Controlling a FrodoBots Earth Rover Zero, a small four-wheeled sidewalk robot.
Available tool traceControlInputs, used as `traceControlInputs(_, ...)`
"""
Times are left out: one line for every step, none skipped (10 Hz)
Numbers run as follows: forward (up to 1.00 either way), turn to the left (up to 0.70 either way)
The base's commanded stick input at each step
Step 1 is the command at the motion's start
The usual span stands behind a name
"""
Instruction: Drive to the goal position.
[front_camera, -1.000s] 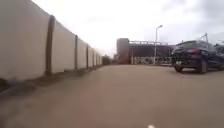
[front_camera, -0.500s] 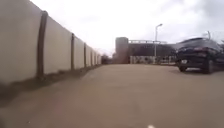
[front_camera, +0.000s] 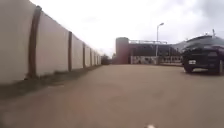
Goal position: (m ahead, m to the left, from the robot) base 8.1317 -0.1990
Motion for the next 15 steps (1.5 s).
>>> traceControlInputs(1.0, 0.0)
traceControlInputs(1.0, 0.0)
traceControlInputs(1.0, 0.0)
traceControlInputs(1.0, 0.0)
traceControlInputs(1.0, 0.0)
traceControlInputs(1.0, 0.0)
traceControlInputs(1.0, 0.0)
traceControlInputs(1.0, 0.0)
traceControlInputs(1.0, 0.0)
traceControlInputs(1.0, 0.0)
traceControlInputs(1.0, 0.0)
traceControlInputs(1.0, 0.0)
traceControlInputs(1.0, 0.0)
traceControlInputs(1.0, 0.0)
traceControlInputs(1.0, 0.0)
